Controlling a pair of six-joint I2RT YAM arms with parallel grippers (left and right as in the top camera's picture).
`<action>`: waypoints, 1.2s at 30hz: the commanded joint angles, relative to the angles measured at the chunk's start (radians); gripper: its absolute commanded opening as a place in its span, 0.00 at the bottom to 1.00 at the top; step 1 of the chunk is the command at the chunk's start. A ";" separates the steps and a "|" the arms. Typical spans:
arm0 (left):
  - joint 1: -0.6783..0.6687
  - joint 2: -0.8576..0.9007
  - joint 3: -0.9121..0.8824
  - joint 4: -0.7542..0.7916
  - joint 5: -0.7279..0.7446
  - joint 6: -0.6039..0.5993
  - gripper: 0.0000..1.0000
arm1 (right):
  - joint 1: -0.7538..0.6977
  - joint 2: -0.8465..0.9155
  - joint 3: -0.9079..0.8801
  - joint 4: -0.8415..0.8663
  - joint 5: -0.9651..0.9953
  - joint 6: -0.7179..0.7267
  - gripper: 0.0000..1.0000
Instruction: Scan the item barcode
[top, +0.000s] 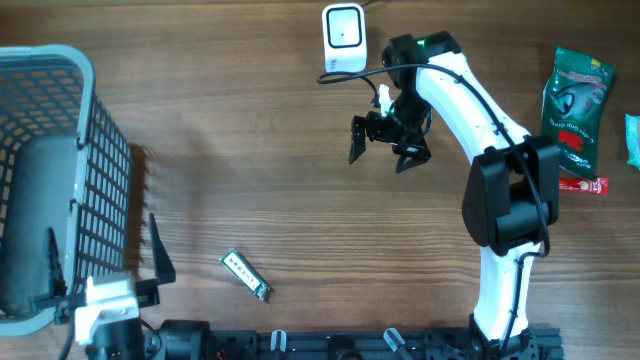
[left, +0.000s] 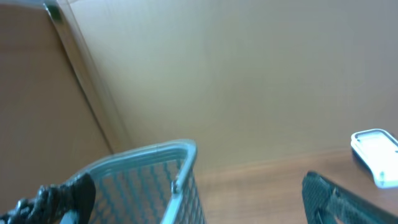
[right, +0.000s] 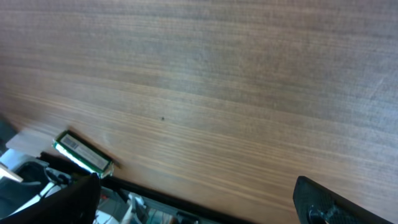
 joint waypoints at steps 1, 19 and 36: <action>-0.004 -0.006 0.004 0.127 0.049 -0.098 1.00 | 0.019 -0.027 -0.002 -0.034 -0.001 -0.018 1.00; -0.004 -0.006 0.175 0.472 0.045 -0.294 1.00 | 0.664 -0.026 -0.120 0.443 0.109 0.179 1.00; -0.004 -0.006 0.176 0.454 -0.034 -0.294 1.00 | 0.918 0.019 -0.224 0.653 0.448 0.279 0.45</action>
